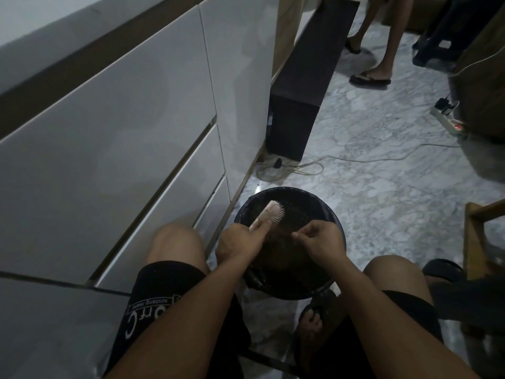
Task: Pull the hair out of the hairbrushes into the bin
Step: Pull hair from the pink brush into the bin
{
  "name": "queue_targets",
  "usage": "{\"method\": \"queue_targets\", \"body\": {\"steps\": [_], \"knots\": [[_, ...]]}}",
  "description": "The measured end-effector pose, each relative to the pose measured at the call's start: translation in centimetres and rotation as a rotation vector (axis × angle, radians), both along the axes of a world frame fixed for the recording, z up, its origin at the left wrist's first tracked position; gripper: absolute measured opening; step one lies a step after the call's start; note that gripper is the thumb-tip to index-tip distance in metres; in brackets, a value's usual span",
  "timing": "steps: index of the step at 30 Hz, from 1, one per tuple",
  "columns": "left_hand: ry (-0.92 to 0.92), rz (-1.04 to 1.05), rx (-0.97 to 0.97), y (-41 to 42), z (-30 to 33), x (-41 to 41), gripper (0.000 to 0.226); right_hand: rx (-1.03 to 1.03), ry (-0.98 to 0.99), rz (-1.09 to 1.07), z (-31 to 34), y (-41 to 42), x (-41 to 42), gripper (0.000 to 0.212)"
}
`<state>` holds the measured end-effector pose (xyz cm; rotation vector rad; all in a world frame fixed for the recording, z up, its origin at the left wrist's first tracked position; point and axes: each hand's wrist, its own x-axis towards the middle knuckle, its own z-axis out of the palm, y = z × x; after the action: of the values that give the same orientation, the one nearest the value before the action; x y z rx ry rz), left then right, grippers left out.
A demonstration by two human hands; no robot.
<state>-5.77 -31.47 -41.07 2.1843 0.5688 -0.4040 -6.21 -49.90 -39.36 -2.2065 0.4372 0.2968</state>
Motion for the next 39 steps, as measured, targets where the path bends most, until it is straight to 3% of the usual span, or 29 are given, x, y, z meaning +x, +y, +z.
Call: {"method": "queue_targets", "body": {"steps": [10, 15, 19, 23, 26, 33, 39], "knots": [[-0.051, 0.029, 0.067, 0.0, 0.3, 0.2, 0.066, -0.381, -0.057, -0.078, 0.1, -0.2, -0.1, 0.008], [-0.053, 0.036, 0.063, 0.1, 0.8, 0.6, 0.065, -0.427, -0.095, -0.16, 0.2, -0.6, 0.1, 0.007], [-0.067, 0.014, 0.05, 0.1, 1.0, 1.0, 0.065, -0.276, -0.045, -0.143, -0.3, -1.4, 0.2, 0.002], [-0.094, -0.033, 0.026, -0.3, 1.2, 0.7, 0.064, 0.178, -0.036, -0.029, 0.3, -0.7, -0.2, 0.042], [-0.092, -0.064, 0.003, -0.9, 1.0, 0.2, 0.061, 0.378, 0.014, 0.015, 0.5, 0.4, -0.5, 0.042], [-0.111, -0.04, -0.036, -0.9, 0.7, -0.1, 0.057, 0.283, -0.087, 0.014, 0.6, 1.2, -0.5, 0.009], [-0.086, 0.136, -0.103, -0.4, 1.7, 0.1, 0.065, -0.01, -0.045, 0.001, -0.1, -0.2, -0.2, 0.008]]}}
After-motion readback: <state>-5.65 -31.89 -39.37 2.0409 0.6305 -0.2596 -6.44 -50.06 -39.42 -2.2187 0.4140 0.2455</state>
